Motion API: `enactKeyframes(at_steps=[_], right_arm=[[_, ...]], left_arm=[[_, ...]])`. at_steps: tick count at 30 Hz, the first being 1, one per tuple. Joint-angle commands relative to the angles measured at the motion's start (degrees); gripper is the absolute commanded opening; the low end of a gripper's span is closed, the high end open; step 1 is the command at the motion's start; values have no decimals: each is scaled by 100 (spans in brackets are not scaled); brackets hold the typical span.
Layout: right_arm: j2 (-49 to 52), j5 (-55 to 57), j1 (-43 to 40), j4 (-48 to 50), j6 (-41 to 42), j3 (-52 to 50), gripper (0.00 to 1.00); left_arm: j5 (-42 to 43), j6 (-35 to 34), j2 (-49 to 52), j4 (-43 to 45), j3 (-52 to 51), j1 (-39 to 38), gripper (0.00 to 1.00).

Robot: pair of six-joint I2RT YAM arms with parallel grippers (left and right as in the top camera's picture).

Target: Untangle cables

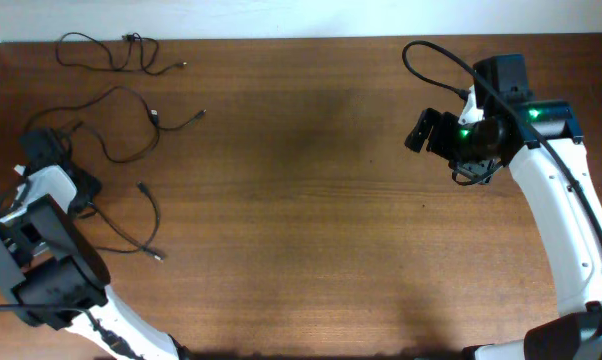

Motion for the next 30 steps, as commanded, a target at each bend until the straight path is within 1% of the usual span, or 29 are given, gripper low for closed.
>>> enactKeyframes(at_steps=[1, 2, 4, 5, 7, 8, 10, 13, 14, 16, 17, 18, 19, 20, 22, 25, 26, 27, 30], right_arm=[[-35, -50, -7, -48, -46, 85, 98], [-35, -50, -7, -46, -46, 85, 99], [-35, -50, -7, -44, -44, 85, 99], [-35, -50, -7, -42, -46, 85, 99], [-35, -50, -7, -42, -46, 85, 98], [-35, -48, -7, -42, -46, 85, 99], [-35, -48, -7, -42, -46, 85, 99], [-33, -44, -7, -35, -48, 85, 98], [-33, -44, -7, -35, -48, 85, 99], [-31, 17, -7, -37, -48, 85, 99], [-28, 20, -7, -35, -48, 85, 99], [-28, 20, -7, -35, -48, 85, 99], [-28, 20, -7, -28, -48, 85, 99], [-28, 17, -7, -24, -48, 85, 99], [-28, 17, -7, -17, -46, 85, 98], [-28, 17, -7, -17, -46, 85, 98], [-28, 17, -7, -17, -46, 85, 99], [-28, 15, -7, -15, -46, 85, 99], [-28, 13, -7, 20, -44, 85, 99]], left_arm=[[-101, 74, 251, 90, 46, 92, 56], [-98, 72, 251, 105, 46, 136, 54], [-101, 74, 251, 81, 46, 238, 46], [-101, 74, 251, 42, 46, 297, 39], [-101, 92, 251, -131, 46, 472, 24], [-98, 90, 251, -317, 46, 616, 9], [-96, 87, 249, -431, 46, 737, 0], [-55, 57, 247, -538, 48, 756, 0], [13, 42, 247, -546, 48, 758, 5], [151, 44, 247, -590, 98, 756, 62], [225, 42, 236, -667, 179, 756, 73], [343, 44, 208, -761, 302, 756, 89], [538, 42, 170, -828, 413, 756, 91], [916, 42, 125, -929, 586, 754, 93], [1698, 44, 33, -964, 855, 752, 91], [2605, 44, -50, -975, 925, 678, 84], [3064, 44, -48, -1106, 918, 581, 74], [3314, 44, -48, -1276, 914, 442, 68], [3399, 50, -48, -1908, 907, -83, 63]])
